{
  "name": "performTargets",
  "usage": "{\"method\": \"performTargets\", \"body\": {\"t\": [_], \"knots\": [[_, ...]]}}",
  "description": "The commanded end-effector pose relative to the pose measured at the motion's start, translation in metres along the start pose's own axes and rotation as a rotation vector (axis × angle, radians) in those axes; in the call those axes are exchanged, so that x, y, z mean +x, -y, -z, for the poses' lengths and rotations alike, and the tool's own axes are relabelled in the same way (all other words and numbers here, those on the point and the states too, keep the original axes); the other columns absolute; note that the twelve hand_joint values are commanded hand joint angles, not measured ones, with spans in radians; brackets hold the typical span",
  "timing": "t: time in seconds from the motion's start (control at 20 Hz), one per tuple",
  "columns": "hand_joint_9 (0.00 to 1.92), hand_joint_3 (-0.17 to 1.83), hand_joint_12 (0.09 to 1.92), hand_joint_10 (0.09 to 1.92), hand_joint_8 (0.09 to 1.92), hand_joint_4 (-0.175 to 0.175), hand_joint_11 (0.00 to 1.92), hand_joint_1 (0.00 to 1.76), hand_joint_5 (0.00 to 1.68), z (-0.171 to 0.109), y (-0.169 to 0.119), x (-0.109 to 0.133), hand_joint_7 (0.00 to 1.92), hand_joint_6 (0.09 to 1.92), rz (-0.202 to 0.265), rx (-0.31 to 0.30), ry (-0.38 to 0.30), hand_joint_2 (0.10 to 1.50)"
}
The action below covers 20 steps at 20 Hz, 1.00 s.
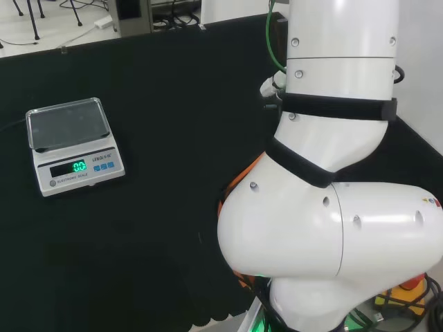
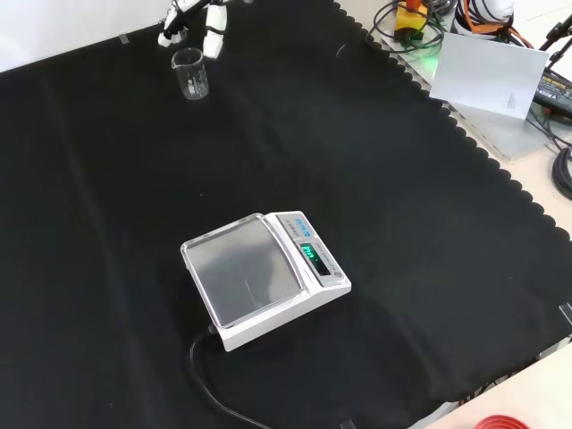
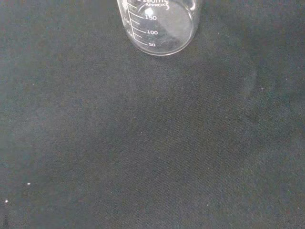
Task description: Pick up the beaker.
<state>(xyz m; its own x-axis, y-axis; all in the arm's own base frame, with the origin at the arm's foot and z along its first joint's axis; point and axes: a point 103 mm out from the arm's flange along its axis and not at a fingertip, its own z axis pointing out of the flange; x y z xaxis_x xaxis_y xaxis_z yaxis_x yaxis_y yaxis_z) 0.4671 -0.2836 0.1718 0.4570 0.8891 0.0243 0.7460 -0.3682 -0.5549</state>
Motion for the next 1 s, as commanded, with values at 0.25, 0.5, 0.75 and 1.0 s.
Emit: {"method": "performTargets", "body": {"t": [0.25,0.5,0.75,1.0], "knots": [[0.29,0.1,1.47,0.87,0.73,0.015,0.18,0.41,0.17,-0.01,-0.033,0.004,0.12,0.09,-0.013,0.06,0.028,0.63],[0.27,0.09,1.48,0.87,0.72,0.017,0.17,0.4,0.16,-0.018,-0.046,0.006,0.1,0.09,-0.035,0.066,0.051,0.63],[0.27,0.08,1.48,0.88,0.72,0.018,0.16,0.4,0.16,-0.028,-0.052,0.005,0.1,0.09,-0.054,0.08,0.062,0.64],[0.3,0.08,1.48,0.88,0.73,0.019,0.18,0.45,0.2,-0.033,-0.051,0.004,0.14,0.09,-0.058,0.05,0.059,0.65]]}}
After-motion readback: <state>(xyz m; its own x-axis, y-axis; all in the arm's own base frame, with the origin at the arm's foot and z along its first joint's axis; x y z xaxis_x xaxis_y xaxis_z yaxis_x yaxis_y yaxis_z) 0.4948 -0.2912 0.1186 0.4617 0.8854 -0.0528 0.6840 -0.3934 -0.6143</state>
